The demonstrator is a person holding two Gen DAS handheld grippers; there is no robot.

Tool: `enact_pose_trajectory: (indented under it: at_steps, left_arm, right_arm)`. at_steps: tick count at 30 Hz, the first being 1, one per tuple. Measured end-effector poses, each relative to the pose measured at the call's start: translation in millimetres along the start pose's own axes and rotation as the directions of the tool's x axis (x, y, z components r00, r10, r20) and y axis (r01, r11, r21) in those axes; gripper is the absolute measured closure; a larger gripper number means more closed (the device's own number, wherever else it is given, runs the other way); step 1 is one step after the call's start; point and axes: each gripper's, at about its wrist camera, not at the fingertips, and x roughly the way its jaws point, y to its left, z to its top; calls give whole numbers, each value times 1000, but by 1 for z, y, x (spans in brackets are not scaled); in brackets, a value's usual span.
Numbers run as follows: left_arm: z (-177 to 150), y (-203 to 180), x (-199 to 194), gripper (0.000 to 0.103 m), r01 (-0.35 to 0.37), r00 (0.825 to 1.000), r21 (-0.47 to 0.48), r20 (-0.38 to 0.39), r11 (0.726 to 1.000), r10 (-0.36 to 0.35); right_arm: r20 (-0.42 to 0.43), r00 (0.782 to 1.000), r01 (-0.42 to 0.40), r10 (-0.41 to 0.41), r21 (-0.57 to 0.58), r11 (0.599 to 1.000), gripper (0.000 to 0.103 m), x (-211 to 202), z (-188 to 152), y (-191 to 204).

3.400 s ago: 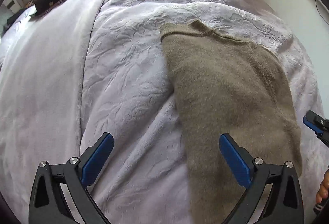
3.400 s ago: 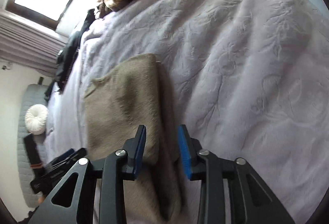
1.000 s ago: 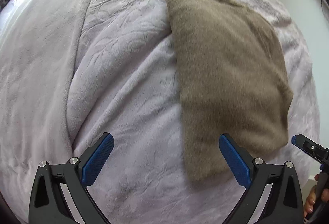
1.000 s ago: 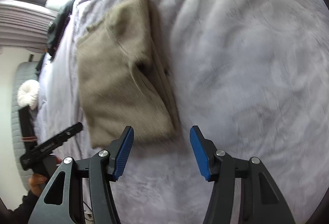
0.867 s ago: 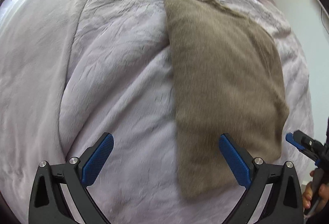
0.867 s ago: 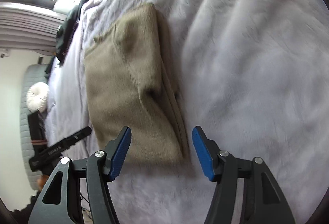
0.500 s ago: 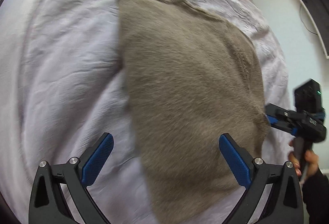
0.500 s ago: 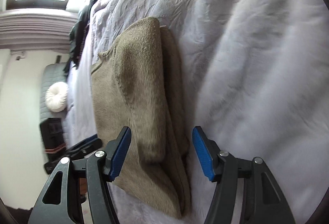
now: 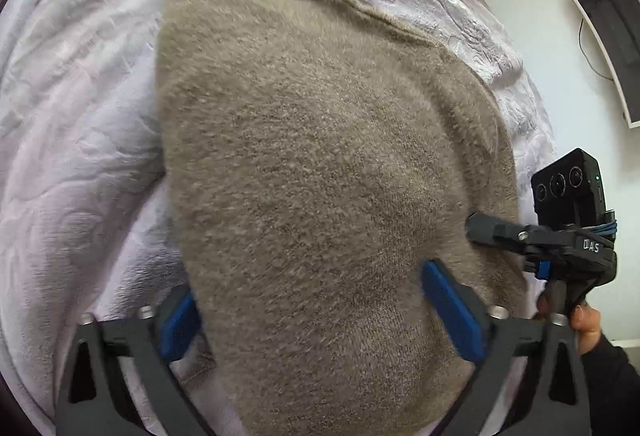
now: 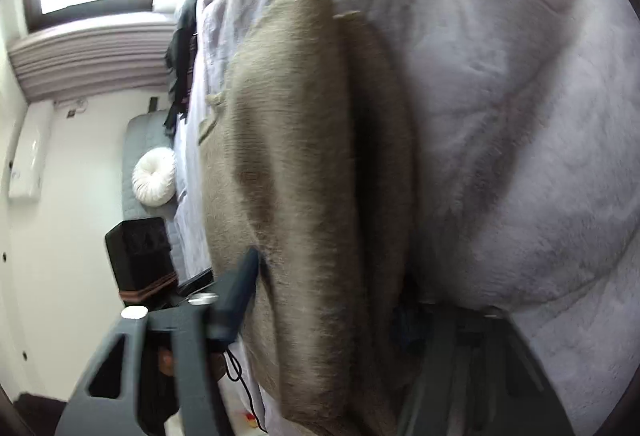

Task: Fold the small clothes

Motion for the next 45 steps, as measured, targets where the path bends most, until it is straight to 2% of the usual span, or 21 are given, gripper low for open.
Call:
enact_pose_trajectory:
  at_steps: [1, 4, 6, 9, 11, 17, 23, 28, 31, 34, 36, 38, 42, 45]
  left_arm:
    - [-3, 2, -6, 18, 1, 1000, 10, 11, 1000, -1]
    - [-7, 0, -19, 48, 10, 999, 40, 39, 999, -12]
    - [-9, -1, -29, 53, 23, 999, 51, 45, 998, -26]
    - [-13, 0, -51, 53, 47, 997, 54, 55, 997, -50]
    - [-17, -1, -66, 53, 37, 997, 65, 69, 997, -42]
    - [-47, 13, -119, 53, 45, 994, 57, 95, 997, -50]
    - [-92, 29, -145, 53, -4, 997, 42, 77, 999, 1]
    - [-137, 54, -149, 53, -28, 999, -37, 36, 999, 30]
    - [-154, 65, -144, 53, -38, 999, -78, 15, 996, 39]
    - [-168, 74, -129, 53, -66, 998, -112, -17, 991, 64]
    - [-176, 80, -122, 53, -109, 994, -122, -37, 986, 106]
    - [-190, 94, -131, 53, -156, 988, -133, -30, 979, 153]
    - [-202, 111, -150, 52, -184, 982, -174, 7, 967, 188]
    - [-212, 130, -163, 52, -235, 970, -207, 4, 950, 241]
  right_arm:
    - [1, 1000, -13, 13, 4, 1000, 68, 0, -3, 1]
    - [16, 999, -43, 43, 3, 999, 71, -5, -9, 10]
    - [23, 995, -101, 100, 13, 995, 71, -3, -9, 22]
    - [31, 986, -167, 167, 19, 986, 71, -3, -17, 40]
    - [31, 980, -200, 199, 21, 980, 71, -2, -25, 54]
    - [18, 970, -243, 242, 13, 970, 71, 1, -57, 90]
    - [-31, 973, -227, 227, -8, 974, 71, 26, -102, 120]
    - [-77, 975, -209, 210, 16, 978, 71, 64, -138, 130]
    - [-96, 976, -192, 194, 31, 981, 71, 86, -149, 133]
    - [-122, 982, -144, 148, 36, 989, 71, 105, -158, 129]
    - [-139, 988, -59, 63, 31, 998, 71, 117, -155, 127]
    - [-157, 985, 73, -71, 2, 997, 68, 124, -153, 125]
    - [-119, 957, 260, -265, -55, 964, 57, 111, -145, 132]
    - [-62, 911, 400, -409, -117, 909, 60, 94, -147, 142]
